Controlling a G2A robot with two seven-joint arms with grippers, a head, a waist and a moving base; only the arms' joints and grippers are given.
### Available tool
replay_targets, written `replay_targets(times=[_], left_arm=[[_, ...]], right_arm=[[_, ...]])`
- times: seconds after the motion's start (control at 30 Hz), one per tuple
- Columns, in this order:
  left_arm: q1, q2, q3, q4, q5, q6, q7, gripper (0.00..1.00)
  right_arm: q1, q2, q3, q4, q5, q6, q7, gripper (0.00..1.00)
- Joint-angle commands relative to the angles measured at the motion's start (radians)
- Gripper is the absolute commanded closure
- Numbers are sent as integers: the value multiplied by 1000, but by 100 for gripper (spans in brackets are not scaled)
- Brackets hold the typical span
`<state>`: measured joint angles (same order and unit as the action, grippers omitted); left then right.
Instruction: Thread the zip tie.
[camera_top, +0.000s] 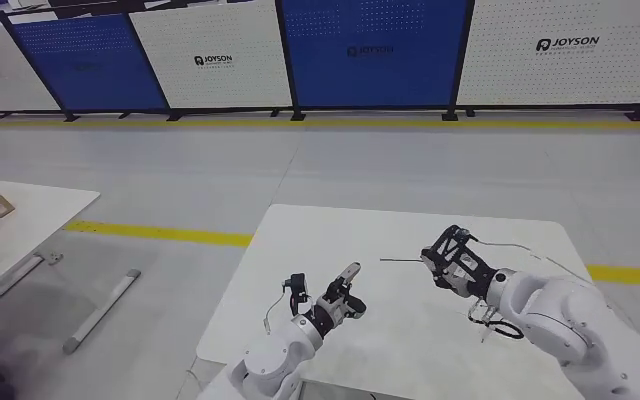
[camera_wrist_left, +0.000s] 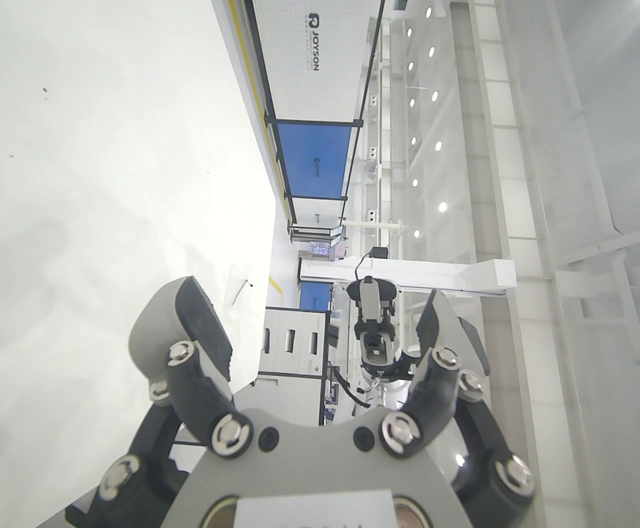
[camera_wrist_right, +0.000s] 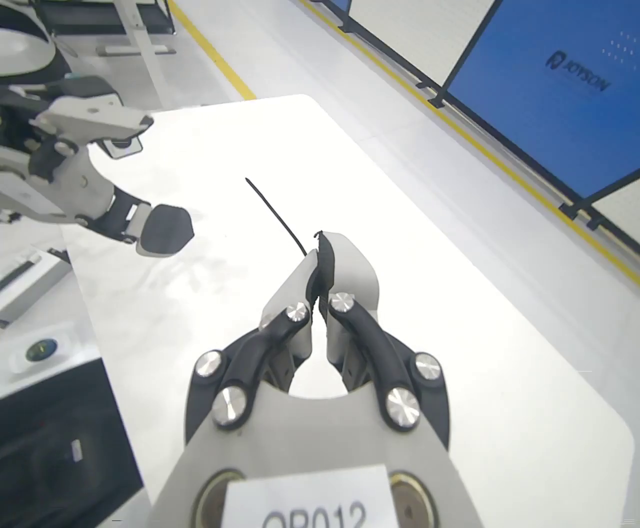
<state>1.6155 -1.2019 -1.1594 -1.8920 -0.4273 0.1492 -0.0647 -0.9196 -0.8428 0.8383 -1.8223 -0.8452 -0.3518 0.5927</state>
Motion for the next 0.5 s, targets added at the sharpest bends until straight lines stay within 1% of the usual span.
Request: replay_targets(times=[0.0, 0.07, 0.47], left_arm=[[0, 0, 0, 0, 0, 0, 0, 0], [0, 0, 0, 0, 0, 0, 0, 0], [0, 0, 0, 0, 0, 0, 0, 0]], right_arm=[[10, 2, -36, -22, -52, 12, 1, 100], [28, 6, -67, -18, -35, 12, -46, 100], [28, 6, -67, -18, -35, 12, -46, 100]])
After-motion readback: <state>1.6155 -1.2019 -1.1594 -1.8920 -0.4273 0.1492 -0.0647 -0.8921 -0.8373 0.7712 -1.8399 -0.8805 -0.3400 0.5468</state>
